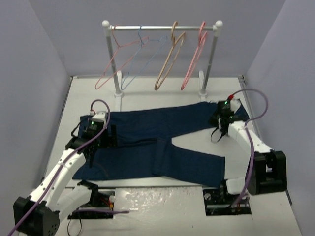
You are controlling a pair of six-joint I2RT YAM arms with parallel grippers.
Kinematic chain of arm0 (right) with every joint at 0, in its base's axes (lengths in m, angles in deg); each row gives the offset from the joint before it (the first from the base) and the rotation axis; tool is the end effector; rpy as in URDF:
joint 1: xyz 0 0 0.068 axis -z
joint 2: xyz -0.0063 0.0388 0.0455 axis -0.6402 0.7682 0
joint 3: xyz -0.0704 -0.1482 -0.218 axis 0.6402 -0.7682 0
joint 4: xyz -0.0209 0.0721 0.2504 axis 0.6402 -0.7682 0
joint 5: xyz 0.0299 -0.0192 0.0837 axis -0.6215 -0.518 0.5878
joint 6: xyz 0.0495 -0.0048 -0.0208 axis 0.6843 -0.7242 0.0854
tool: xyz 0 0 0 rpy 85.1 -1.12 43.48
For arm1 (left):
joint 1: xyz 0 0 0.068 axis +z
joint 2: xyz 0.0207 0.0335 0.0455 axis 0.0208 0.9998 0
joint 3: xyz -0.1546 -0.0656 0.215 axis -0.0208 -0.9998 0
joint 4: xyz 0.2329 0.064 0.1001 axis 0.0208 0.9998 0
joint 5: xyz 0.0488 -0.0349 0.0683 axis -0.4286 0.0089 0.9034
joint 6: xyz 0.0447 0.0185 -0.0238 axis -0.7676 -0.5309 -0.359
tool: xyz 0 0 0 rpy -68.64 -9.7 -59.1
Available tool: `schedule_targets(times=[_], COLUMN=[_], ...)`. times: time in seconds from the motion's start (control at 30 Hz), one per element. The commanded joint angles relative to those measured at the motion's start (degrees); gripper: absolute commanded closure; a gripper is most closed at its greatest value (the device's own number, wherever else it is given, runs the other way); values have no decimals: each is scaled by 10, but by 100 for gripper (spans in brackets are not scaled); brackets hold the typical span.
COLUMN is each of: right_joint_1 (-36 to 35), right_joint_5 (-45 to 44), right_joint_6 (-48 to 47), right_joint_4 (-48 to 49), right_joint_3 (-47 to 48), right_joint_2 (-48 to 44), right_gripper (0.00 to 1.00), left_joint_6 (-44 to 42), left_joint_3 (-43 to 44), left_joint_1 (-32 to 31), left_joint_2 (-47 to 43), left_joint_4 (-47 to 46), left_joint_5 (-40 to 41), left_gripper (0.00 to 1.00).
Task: Place the trousers on the hanger
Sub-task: Flatten out the trousers at the center of the board.
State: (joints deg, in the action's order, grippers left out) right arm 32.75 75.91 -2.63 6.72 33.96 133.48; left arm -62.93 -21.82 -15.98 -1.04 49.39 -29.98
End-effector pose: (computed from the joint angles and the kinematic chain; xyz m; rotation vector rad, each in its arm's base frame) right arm 0.2899 0.0308 0.2321 0.6099 2.1666 0.2361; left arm 0.1846 -0.0550 0.2599 -0.1460 2.3635 -0.2766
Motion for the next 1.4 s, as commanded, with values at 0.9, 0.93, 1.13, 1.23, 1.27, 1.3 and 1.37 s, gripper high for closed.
schedule_targets(times=[0.9,0.93,1.13,1.23,1.27,1.3,1.37], right_joint_1=[-141,-124,-5,41,39,29,12], right_joint_5=[19,20,17,28,29,28,22], right_joint_6=[176,159,84,47,41,37,36], right_joint_4=[-56,-61,-68,-70,-74,-78,-85], right_joint_3=[-179,-173,-145,-121,-113,-104,-90], right_joint_2=[-89,-91,-84,-68,-67,-73,-86], right_gripper=[55,55,55,55,56,56,56], left_joint_6=[297,303,273,266,265,264,261], left_joint_3=[-137,-136,-94,-87,-91,-93,-97], left_joint_1=[-19,-8,11,23,32,38,49], left_joint_2=[221,213,168,146,131,120,93], left_joint_4=[-185,-180,-106,-67,-61,-55,-40], left_joint_5=[-26,-25,19,33,34,36,54], left_gripper=[18,19,19,19,19,19,19])
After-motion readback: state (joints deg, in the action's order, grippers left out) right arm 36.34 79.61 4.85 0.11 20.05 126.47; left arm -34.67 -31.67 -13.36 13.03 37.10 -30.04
